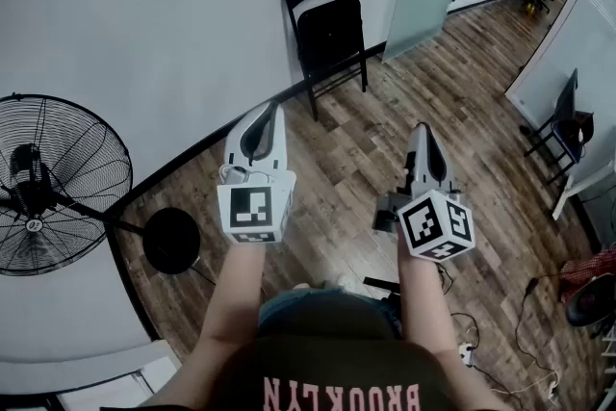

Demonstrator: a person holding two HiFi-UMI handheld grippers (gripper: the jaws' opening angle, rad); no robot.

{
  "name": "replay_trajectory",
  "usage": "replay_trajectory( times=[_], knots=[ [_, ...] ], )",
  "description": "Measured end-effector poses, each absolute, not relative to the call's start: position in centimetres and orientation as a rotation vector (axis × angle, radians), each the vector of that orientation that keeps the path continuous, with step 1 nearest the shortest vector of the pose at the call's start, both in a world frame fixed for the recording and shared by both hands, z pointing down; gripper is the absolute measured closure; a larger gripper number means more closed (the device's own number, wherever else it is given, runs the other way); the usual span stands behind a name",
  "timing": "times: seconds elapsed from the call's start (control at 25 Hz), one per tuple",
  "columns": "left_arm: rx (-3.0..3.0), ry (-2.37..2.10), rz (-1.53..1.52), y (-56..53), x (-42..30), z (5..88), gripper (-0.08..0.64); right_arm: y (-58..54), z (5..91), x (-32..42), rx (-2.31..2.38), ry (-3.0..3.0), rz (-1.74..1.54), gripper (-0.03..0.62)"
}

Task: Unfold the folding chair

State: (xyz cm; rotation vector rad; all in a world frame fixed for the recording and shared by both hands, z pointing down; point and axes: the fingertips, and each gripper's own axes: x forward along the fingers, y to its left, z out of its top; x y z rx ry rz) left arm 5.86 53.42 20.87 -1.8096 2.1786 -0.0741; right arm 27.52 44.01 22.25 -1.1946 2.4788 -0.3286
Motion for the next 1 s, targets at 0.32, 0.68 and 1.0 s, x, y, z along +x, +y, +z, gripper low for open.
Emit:
replay_trajectory(
  times=[0.32,0.68,1.0],
  knots=[
    [-1.792,2.179,-0.129,52.7,4.9,20.9,0.565,43.6,22.0,26.3,-1.171,2.504,-0.296,0.594],
    [-1.764,2.247,-0.119,51.1,5.4,21.8,0.565,41.5,22.3,27.7,-1.155,2.511,-0.289,0.592],
    [-1.826,2.324,-0.002,48.5,8.5,23.3,0.057,38.5,25.0,29.5,-1.141,2.638,-0.238,0.054]
  ],
)
